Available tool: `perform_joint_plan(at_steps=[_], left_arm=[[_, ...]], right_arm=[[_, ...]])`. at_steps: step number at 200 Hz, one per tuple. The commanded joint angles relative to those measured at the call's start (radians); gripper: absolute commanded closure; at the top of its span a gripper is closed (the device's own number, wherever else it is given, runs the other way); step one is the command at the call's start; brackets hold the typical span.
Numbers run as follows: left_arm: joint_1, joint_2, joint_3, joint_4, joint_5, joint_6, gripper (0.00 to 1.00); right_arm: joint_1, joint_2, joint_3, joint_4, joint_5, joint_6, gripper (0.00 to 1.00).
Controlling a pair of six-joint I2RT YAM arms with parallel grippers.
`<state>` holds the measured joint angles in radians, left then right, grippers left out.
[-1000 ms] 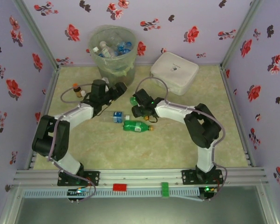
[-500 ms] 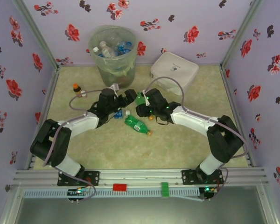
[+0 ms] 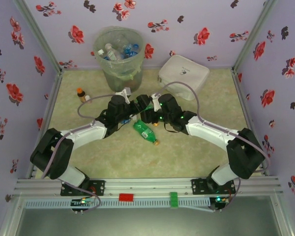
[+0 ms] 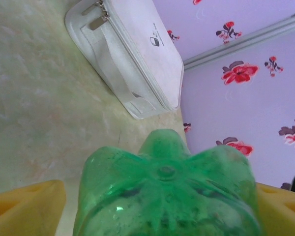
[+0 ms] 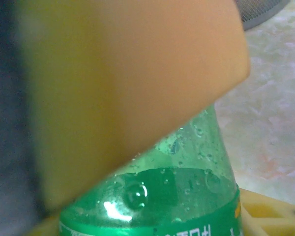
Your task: Put the plastic bottles in the bin
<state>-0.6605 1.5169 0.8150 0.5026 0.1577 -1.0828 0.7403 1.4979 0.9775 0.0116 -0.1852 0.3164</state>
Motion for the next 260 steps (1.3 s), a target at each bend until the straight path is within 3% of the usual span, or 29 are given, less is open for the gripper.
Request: perform_joint_plan(at_steps=[1,33,52,78,105,139,181,260], left_arm=[[-0.005,-0.004,0.005,0.010,-0.018,-0.005,0.23],[-0.004,-0.011,0.019,-0.006,-0.031,0.021,0.47],[-0.001,-0.026,0.027,-0.031,-0.061,0.052,0.60],[0.027,-0.037,0.056,-0.071,-0.064,0.079,0.61],[0.072,-0.068,0.113,-0.148,-0.061,0.162,0.62],[0.135,-0.095,0.259,-0.305,-0.067,0.315,0.61],[0.208,-0.040,0.561,-0.457,-0.061,0.472,0.61],[0.333,0.329,1.170,-0.524,-0.077,0.566,0.62]], right_arm=[[0.004,-0.031,-0.018,0.070,-0.018,0.015,0.64],[0.004,-0.039,-0.038,0.131,-0.020,0.039,0.60],[0.004,-0.046,-0.048,0.141,-0.014,0.052,0.47],[0.004,-0.075,-0.065,0.135,-0.021,0.070,0.20],[0.004,-0.126,-0.108,0.116,-0.002,0.092,0.01],[0.004,-0.223,-0.218,0.126,0.040,0.136,0.00],[0.004,-0.258,-0.282,0.057,0.139,0.160,0.00],[0.011,-0.287,-0.305,0.004,0.192,0.199,0.00]])
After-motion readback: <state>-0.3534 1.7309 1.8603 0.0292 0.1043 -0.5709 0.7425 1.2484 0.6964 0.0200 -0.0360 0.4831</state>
